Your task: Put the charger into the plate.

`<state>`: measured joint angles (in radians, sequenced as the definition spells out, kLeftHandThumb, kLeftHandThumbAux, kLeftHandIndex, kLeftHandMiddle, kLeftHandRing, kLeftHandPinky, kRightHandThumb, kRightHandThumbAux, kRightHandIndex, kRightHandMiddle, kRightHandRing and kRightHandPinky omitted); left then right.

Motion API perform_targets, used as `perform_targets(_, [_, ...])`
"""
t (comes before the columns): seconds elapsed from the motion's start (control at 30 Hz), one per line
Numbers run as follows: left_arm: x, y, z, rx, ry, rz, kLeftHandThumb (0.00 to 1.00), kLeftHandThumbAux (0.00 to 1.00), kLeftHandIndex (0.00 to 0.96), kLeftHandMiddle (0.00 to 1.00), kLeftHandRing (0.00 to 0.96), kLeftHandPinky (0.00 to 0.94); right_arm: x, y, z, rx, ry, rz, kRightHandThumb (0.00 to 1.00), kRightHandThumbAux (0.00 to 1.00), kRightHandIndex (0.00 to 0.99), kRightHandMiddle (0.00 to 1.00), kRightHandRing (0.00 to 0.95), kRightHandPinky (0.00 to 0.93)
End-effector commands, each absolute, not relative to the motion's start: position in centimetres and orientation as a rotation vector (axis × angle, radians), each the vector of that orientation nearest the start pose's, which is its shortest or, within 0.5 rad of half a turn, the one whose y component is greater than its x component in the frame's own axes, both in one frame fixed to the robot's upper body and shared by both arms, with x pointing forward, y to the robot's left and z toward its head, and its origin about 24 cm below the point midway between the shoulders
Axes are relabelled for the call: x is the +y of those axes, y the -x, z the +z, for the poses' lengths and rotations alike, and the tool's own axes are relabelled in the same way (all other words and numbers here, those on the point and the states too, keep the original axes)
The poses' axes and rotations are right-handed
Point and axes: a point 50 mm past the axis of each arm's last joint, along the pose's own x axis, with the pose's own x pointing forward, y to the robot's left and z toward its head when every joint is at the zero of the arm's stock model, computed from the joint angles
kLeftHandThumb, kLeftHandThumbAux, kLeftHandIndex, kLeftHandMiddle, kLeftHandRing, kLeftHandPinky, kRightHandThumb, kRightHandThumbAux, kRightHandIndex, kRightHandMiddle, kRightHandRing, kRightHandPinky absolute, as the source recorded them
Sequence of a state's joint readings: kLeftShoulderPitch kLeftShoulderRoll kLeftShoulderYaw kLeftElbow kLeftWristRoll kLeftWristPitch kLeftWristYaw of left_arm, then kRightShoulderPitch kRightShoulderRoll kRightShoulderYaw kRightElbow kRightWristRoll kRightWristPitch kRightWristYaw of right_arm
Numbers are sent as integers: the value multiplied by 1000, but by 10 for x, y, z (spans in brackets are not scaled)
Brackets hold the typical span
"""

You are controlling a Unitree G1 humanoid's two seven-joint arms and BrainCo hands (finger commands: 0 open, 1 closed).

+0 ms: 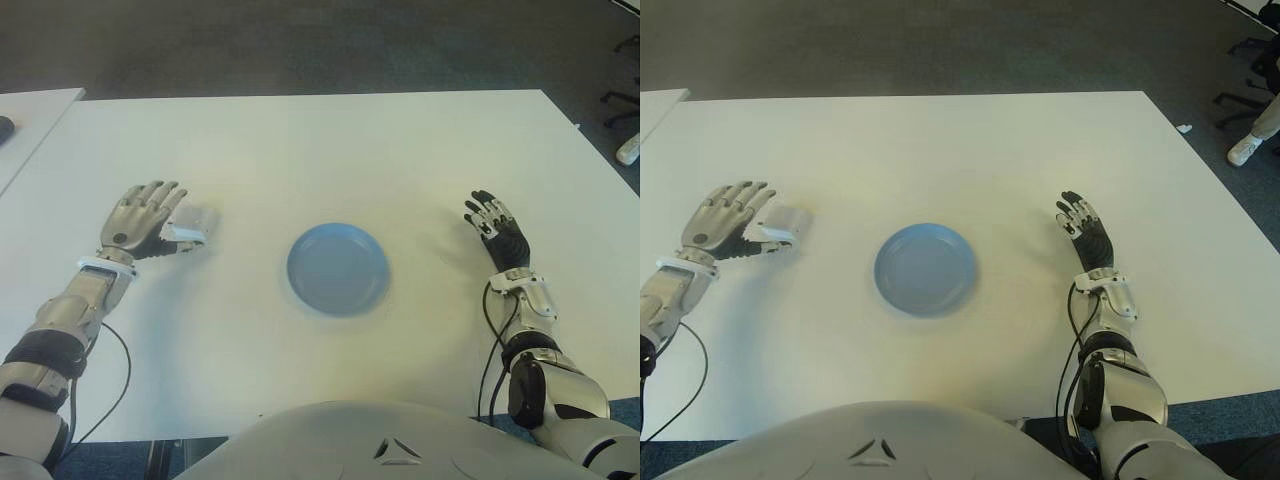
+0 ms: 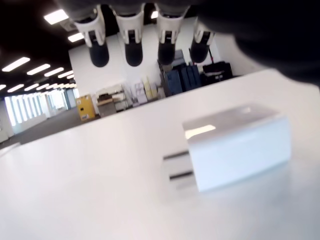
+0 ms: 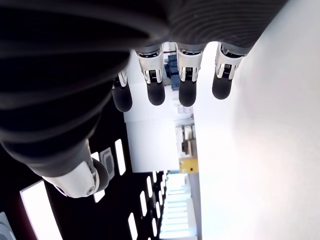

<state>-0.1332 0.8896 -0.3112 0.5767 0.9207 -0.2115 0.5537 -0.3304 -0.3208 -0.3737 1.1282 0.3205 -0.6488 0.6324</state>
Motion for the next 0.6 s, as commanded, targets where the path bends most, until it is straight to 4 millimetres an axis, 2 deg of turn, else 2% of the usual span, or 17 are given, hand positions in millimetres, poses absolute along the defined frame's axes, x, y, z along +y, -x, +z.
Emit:
perform_targets(0.03, [317,-243,42,-151,-1780,-33,468,243,95,62,55,112,-268,-238,-46,120,-155,51,248,666,121,101,80,65])
perform_targets(0.6, [312,-244,61,-197,-1741,10,474,245,119,84,78,121,-269,-237,-46,118,-154,51,248,666,121,101,80,65])
